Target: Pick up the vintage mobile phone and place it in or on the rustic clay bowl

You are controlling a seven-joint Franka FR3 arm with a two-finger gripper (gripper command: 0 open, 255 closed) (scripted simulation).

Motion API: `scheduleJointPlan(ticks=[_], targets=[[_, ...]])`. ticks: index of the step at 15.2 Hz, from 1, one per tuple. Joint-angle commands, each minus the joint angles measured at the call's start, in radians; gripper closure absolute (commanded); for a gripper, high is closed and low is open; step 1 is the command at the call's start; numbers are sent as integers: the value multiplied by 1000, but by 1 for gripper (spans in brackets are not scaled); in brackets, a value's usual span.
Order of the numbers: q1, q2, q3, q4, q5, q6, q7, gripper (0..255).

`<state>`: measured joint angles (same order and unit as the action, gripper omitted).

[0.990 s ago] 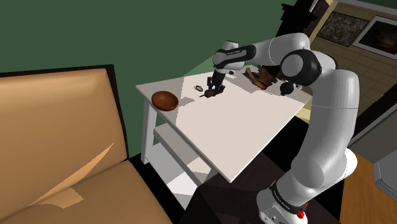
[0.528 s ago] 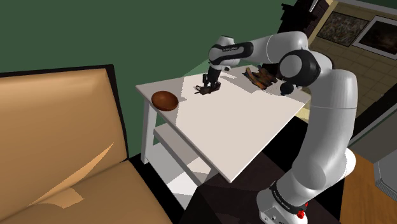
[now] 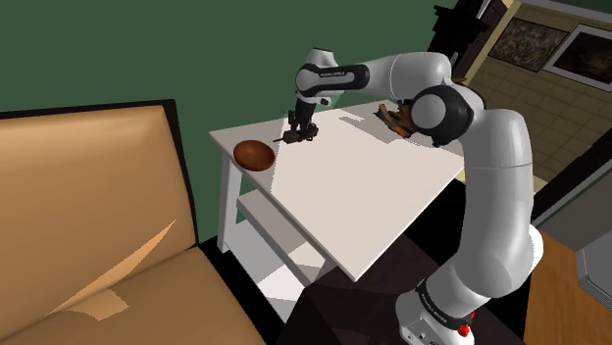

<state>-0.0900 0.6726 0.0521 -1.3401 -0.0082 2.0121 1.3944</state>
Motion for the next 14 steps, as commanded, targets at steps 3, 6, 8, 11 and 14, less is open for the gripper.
scheduleJointPlan(ticks=[3,6,8,11,14], targets=[[61,76,9,125,-10,-47,70,255],[109,158,14,267,-18,-105,119,255],[142,231,17,394,-23,-159,150,255],[196,418,17,728,-29,-305,189,255],[193,404,17,661,-29,-253,190,255]])
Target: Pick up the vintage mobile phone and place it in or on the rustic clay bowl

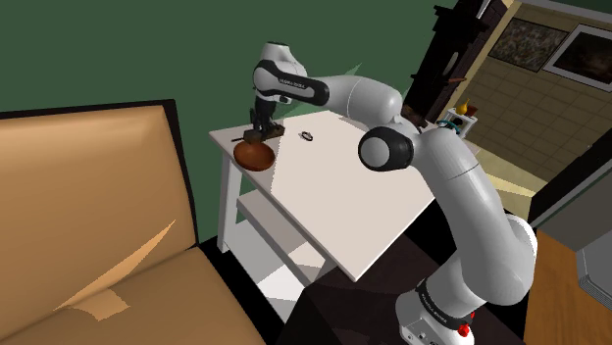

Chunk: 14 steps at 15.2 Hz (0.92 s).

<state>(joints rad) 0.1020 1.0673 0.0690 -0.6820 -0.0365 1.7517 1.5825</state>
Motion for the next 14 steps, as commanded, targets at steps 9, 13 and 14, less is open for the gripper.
scheduleJointPlan(ticks=[9,13,14], targets=[[-2,23,-1,-92,-1,117,2,255],[-2,28,-1,-95,-2,125,2,255],[-2,28,-1,-95,-2,125,2,255]])
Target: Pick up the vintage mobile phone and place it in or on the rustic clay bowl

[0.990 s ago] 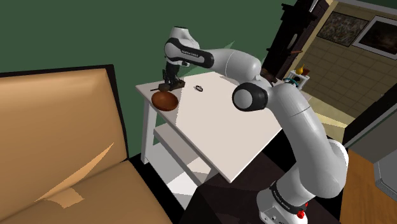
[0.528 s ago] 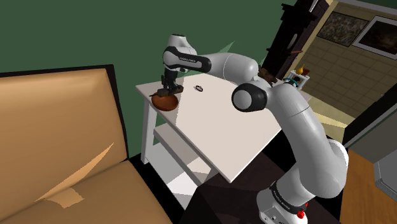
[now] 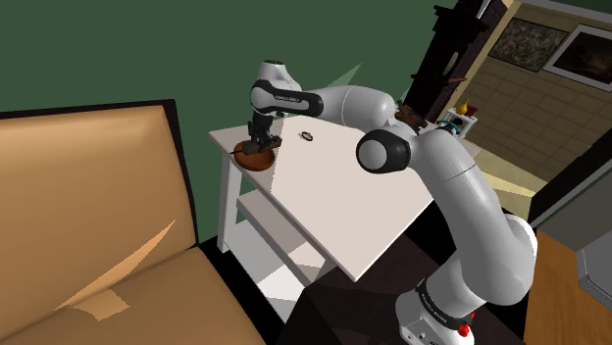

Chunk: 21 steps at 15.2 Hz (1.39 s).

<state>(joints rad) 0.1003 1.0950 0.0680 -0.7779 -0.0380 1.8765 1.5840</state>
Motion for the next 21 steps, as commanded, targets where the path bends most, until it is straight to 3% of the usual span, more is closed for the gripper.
scheduleJointPlan(ticks=[1,4,5,10,14,21], targets=[[0,1,0,1,0,0,0,255],[0,1,0,1,0,0,0,255],[0,1,0,1,0,0,0,0],[0,0,0,0,0,1,0,0],[1,-23,1,85,1,-108,-1,0],[1,-23,1,86,1,-108,-1,0]])
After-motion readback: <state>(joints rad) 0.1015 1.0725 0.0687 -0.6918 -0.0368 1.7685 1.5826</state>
